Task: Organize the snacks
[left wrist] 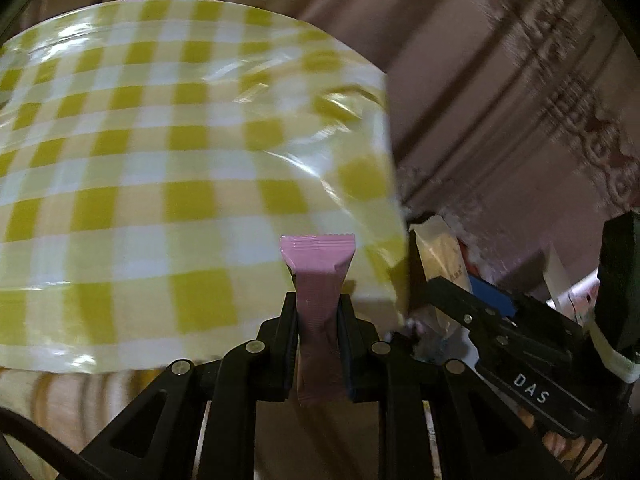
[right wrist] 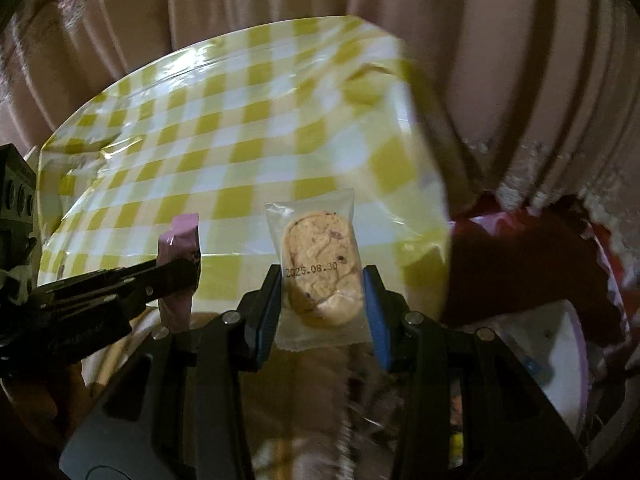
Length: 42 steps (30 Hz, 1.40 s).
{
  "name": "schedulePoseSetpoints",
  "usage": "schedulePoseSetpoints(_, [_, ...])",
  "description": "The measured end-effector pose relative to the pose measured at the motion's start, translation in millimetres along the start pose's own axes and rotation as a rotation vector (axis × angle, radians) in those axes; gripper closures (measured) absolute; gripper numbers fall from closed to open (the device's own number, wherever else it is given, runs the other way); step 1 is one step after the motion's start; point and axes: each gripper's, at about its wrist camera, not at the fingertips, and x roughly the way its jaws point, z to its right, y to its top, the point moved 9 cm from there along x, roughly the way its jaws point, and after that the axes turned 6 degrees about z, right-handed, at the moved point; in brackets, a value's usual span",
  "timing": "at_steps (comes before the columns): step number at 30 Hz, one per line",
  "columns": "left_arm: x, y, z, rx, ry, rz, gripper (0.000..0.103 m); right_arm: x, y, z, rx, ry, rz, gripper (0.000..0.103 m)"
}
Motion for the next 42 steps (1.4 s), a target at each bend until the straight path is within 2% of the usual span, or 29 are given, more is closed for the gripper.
schedulePoseSetpoints(11, [31.1,-37.2,86.9,0.080,-0.164,-0.133,0.084,-37.7,-30.6,82.1,0.080,-0.177,-0.021,0.059])
schedulePoseSetpoints(16, [40.7,-50.9,107.6,0.087,-0.207,-0.184,0.084,-49.4,-42.8,110.7,0.092,-0.250,-0.034,0.059])
schedulePoseSetpoints(25, [55.9,-71.1,131.3,0.087,-0.261,-0.260,0.084,-63.7,-61.3,142.7,0.130,-0.330,-0.062,0.059])
schedulePoseSetpoints(28, [61.0,-75.9,131.3,0.080,-0.260,-0.282,0.079,-66.7,-64.6,149.8,0.136,-0.356,-0.068,0.059])
schedulePoseSetpoints(30, [62.9,-76.8,127.3,0.059,-0.253,-0.293,0.067,-68.9,-66.3,154.3,0.141,-0.381,-0.072,0.059])
schedulePoseSetpoints(31, [62.0,-76.8,125.4,0.047,-0.250,-0.294,0.055,-70.4,-67.2,156.7,0.144,-0.395,-0.074,0.058])
schedulePoseSetpoints(32, [59.2,-78.1,122.9,0.040,-0.247,-0.293,0.049,-72.0,-68.1,157.8,0.149,-0.405,-0.075,0.053])
schedulePoseSetpoints(34, [53.7,-80.6,119.2,0.036,-0.242,-0.289,0.048,-73.6,-68.9,161.0,0.157,-0.421,-0.077,0.046])
schedulePoseSetpoints(37, [47.3,-86.2,112.0,0.033,-0.230,-0.281,0.047,-76.7,-71.5,164.6,0.158,-0.445,-0.081,0.044])
schedulePoseSetpoints(42, [45.2,-90.8,112.3,0.050,-0.221,-0.276,0.039,-81.4,-80.0,164.4,0.157,-0.460,-0.101,0.042])
